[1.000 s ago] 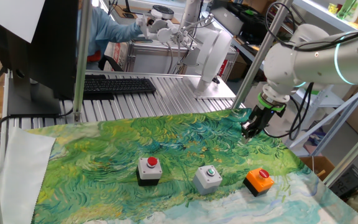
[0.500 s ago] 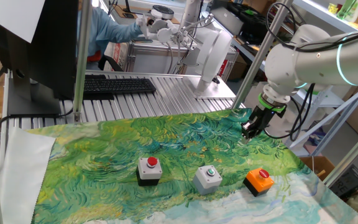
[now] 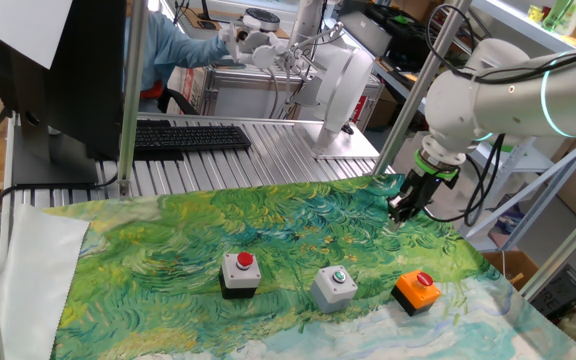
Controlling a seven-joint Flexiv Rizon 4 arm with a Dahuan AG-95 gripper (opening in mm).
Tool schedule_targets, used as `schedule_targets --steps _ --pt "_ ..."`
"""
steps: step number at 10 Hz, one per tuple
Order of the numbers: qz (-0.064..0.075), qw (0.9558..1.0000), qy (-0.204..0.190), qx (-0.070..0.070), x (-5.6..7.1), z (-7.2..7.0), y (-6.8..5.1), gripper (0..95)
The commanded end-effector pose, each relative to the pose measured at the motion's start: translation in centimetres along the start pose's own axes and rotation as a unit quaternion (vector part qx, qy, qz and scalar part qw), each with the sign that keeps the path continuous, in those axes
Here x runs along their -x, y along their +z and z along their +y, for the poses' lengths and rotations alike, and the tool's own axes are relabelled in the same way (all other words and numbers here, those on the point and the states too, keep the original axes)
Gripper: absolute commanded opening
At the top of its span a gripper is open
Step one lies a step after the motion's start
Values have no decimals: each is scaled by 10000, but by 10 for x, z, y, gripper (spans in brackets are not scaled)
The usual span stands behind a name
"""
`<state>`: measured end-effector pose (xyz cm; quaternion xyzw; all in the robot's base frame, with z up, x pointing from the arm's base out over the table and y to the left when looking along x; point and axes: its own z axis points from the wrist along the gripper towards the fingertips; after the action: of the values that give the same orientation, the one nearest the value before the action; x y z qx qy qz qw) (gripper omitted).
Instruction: Press three buttons from left to right in sequence
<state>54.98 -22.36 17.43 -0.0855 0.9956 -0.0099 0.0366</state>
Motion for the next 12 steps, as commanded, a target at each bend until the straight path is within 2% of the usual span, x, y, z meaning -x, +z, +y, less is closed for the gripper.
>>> schedule_targets --steps 1,8,12 --pt "7 10000 3 1 0 0 0 0" --pt "-2 10000 35 39 0 0 0 0" --pt "2 9999 160 -1 0 0 0 0"
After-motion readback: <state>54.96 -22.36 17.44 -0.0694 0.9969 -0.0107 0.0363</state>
